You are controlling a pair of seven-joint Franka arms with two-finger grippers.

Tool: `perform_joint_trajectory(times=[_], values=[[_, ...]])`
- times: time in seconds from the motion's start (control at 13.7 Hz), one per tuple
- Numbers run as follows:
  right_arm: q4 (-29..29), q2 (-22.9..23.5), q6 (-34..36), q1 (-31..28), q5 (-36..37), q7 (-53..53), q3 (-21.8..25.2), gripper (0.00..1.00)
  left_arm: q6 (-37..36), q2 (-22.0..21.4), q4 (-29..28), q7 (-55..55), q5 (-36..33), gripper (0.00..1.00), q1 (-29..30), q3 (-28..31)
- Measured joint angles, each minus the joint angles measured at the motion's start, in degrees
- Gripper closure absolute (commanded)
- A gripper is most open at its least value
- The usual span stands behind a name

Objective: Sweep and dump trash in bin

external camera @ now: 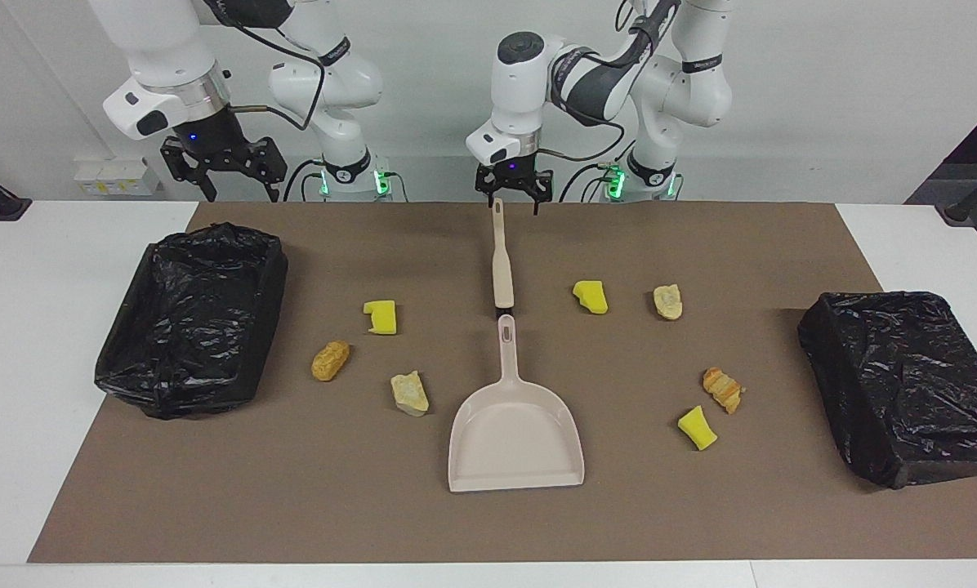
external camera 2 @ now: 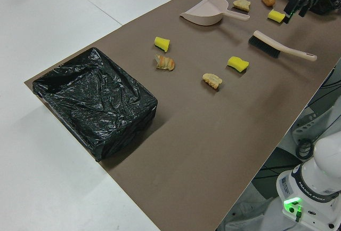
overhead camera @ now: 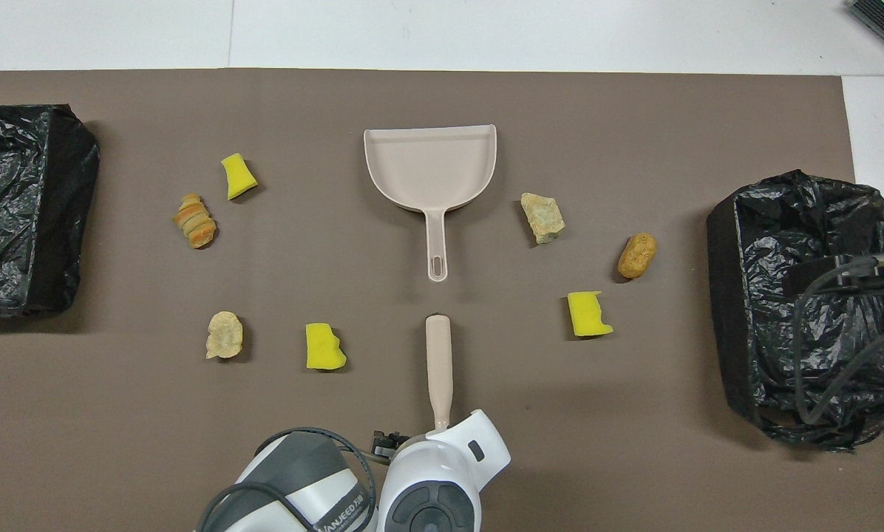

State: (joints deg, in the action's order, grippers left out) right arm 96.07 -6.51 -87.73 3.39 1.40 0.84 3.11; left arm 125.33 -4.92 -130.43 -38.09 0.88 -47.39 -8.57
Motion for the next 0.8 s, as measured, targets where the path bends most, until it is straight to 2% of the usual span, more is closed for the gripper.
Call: perform_joint_trajectory(times=[0.15,0.29,0.51,0.58,0.8], values=[[0.0,0.0,0.0,0.0,0.0,0.0,0.0,0.0,4.07,1.73,-0.96,-0.68,0.0,0.0,-0.42,0.03],[0.0,0.0,0.0,0.0,0.0,0.0,0.0,0.0,6.02,3.74,-1.02,-1.14,0.0,0.05,-0.95,0.01],[0.0,0.0,0.0,0.0,0.0,0.0,0.0,0.0,6.86,5.9,-1.02,-1.5,0.0,0.43,-1.92,0.02],[0.0,0.0,0.0,0.0,0.0,0.0,0.0,0.0,7.02,6.12,-1.02,-1.56,0.0,0.46,-1.99,-0.01],[0.0,0.0,0.0,0.0,0.03,0.0,0.01,0.0,7.05,6.15,-1.0,-1.56,0.0,0.68,-1.99,0.01]])
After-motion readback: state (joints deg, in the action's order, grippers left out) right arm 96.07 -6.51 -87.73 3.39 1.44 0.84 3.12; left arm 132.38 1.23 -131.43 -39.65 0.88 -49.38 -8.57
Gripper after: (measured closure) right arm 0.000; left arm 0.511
